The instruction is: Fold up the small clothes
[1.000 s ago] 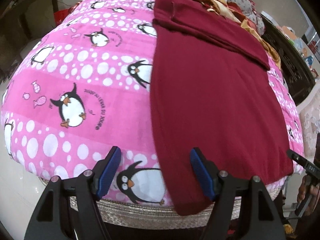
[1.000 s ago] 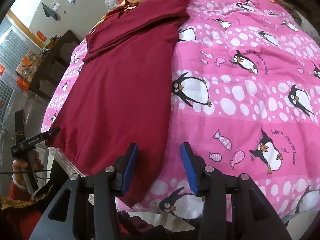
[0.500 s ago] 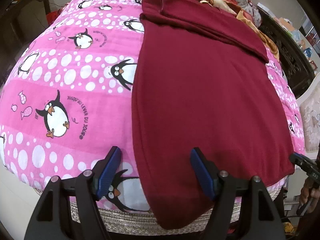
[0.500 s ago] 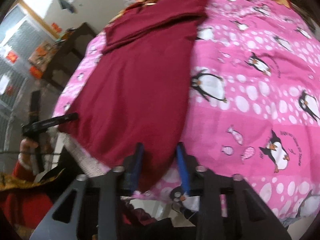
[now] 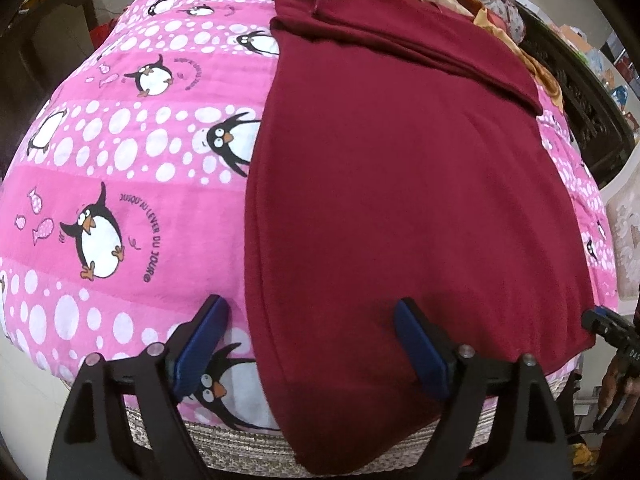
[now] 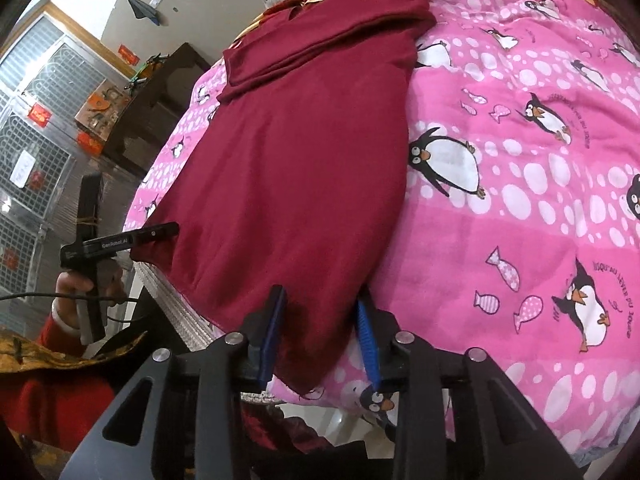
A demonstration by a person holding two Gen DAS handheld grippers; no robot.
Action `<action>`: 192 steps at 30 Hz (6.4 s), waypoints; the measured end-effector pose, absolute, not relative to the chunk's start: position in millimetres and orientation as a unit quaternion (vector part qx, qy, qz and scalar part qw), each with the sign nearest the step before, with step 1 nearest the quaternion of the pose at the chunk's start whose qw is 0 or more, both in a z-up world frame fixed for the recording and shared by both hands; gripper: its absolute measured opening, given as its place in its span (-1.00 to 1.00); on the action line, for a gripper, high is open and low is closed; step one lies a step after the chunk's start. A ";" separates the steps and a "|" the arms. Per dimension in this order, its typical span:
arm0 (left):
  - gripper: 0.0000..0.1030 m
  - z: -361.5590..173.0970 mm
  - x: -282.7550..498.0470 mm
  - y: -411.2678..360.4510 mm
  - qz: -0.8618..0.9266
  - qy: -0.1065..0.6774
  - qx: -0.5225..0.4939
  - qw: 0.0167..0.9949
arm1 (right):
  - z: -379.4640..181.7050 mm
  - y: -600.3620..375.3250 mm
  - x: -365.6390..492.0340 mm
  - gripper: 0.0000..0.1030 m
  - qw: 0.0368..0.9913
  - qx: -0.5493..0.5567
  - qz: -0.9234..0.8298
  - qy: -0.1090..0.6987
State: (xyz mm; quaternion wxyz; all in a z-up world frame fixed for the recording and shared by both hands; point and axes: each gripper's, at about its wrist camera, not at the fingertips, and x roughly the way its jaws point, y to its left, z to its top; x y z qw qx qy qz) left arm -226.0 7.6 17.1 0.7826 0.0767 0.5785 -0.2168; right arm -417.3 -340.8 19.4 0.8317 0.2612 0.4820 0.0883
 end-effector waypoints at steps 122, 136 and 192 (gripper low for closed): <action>-0.81 158.1 -84.3 -33.9 -0.273 0.388 -0.059 0.878 | 142.8 -438.4 -276.1 -0.32 0.919 0.337 0.047 0.200; -0.81 146.0 -38.7 -61.0 -0.251 0.401 -0.044 0.880 | 135.8 -453.8 -232.0 -0.32 0.919 0.328 0.012 0.219; -0.79 66.2 82.1 -130.9 -0.203 0.451 0.000 0.869 | 80.4 -508.1 -120.9 -0.14 0.891 0.312 -0.056 0.324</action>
